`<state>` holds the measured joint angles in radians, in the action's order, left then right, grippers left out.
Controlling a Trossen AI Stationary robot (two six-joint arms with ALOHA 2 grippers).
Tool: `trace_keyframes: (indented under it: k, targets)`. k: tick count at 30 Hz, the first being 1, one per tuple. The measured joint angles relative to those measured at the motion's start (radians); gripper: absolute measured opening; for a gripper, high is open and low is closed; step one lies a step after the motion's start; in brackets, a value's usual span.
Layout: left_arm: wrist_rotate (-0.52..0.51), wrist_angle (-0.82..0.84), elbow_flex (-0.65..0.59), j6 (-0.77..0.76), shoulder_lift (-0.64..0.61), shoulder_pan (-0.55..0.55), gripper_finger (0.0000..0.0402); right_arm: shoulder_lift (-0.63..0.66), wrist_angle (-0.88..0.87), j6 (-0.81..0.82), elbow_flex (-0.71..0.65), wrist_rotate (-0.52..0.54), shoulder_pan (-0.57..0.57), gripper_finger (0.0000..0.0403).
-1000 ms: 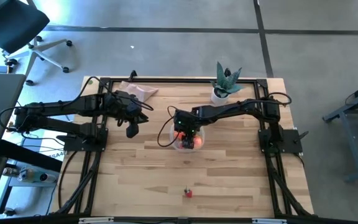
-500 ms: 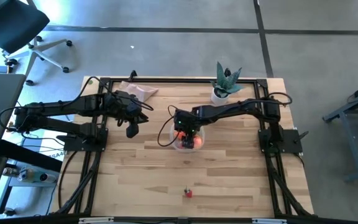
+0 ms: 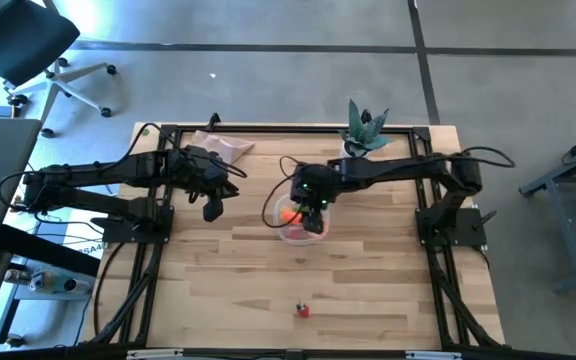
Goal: Pick and placing Produce into tupperware
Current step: Put the strawberry into the transparent bin
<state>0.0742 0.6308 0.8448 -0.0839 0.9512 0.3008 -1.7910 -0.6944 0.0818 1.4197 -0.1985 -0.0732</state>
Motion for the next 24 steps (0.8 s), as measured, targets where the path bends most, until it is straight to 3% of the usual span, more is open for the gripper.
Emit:
trace_keyframes:
  k: [8,12,20,24]
  targets:
    - [0.0,0.0,0.0,0.0,0.0,0.0,0.0051,0.158,-0.172,0.051,0.0,-0.21,0.102,0.0227]
    - [0.0,0.0,0.0,0.0,0.0,0.0,0.0051,0.192,-0.184,0.11,0.0,-0.213,0.206,0.0227]
    - [0.0,0.0,0.0,0.0,0.0,0.0,0.0051,0.147,-0.14,0.6,0.0,-0.188,0.419,0.0227]
    - [0.0,0.0,0.0,0.0,0.0,0.0,0.0051,0.123,-0.146,0.841,0.0,-0.092,0.498,0.0227]
